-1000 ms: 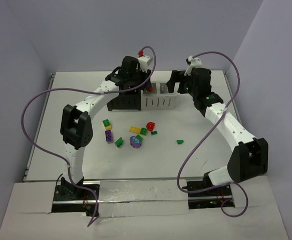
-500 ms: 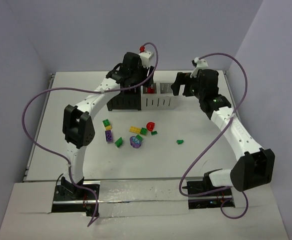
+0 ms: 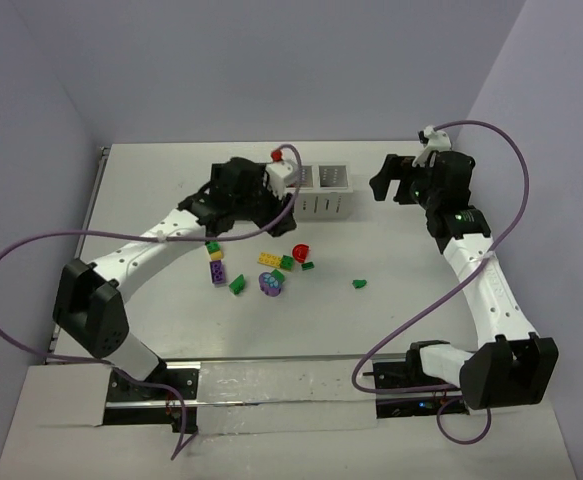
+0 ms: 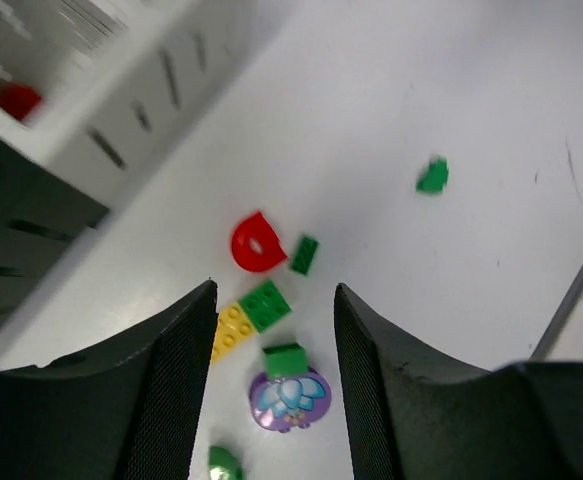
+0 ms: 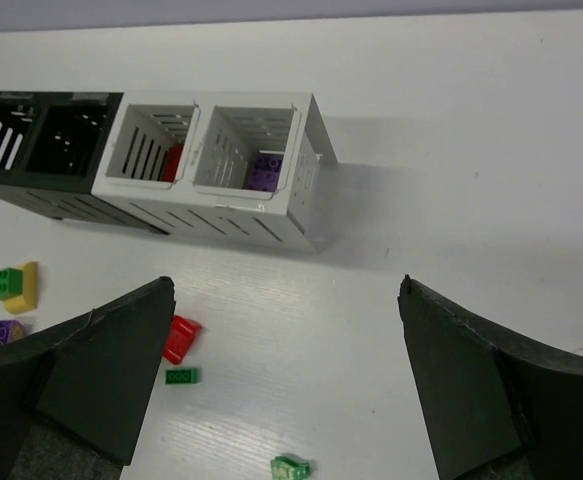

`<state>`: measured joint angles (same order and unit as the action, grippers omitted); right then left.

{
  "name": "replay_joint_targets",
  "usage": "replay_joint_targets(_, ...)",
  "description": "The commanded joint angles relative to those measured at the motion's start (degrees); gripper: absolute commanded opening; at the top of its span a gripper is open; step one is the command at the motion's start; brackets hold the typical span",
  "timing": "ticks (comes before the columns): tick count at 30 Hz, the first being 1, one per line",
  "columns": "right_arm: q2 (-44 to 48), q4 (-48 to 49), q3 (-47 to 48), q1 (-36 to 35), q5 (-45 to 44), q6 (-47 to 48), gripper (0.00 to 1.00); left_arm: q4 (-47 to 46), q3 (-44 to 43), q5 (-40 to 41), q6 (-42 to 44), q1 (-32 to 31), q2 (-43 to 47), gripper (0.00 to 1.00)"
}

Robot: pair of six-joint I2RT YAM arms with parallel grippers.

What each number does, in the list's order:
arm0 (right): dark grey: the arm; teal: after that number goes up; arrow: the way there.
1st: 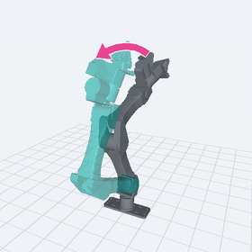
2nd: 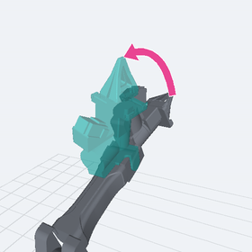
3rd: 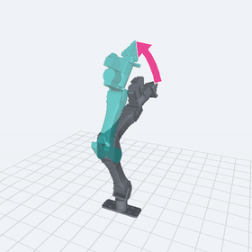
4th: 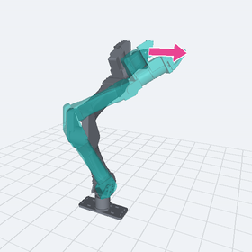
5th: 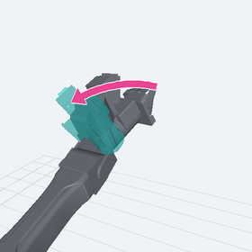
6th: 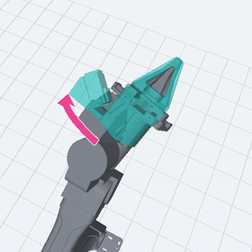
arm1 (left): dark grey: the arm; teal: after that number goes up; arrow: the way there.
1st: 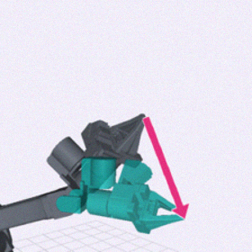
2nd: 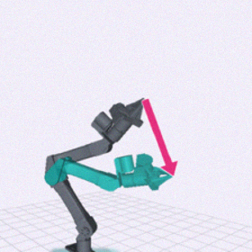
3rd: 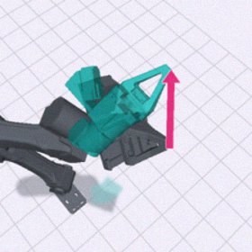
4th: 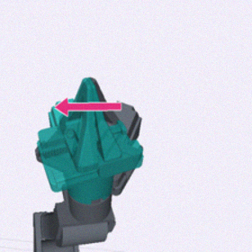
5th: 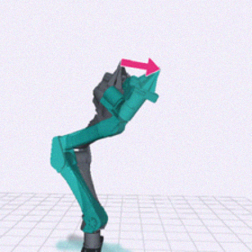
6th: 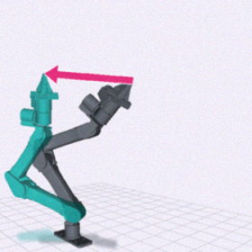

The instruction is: Sort the legos into containers by color

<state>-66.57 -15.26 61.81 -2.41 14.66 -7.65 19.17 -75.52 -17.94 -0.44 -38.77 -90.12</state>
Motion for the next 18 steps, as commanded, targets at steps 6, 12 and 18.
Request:
replay_joint_targets(6, 2.2, -1.0, -1.4, 0.7, 0.4, 0.2, 1.00, -3.6, -0.3, 10.6, -3.1, -7.8, -11.2, 0.52)
replay_joint_targets(12, 2.0, -0.8, -2.3, 0.7, 0.2, 0.0, 1.00, -5.8, -1.0, 16.8, -7.1, -10.1, -14.9, 0.56)
replay_joint_targets(18, 1.7, -0.4, -3.1, 0.7, 0.2, -0.3, 1.00, -5.2, -3.4, 21.2, -10.7, -11.0, -18.4, 0.55)
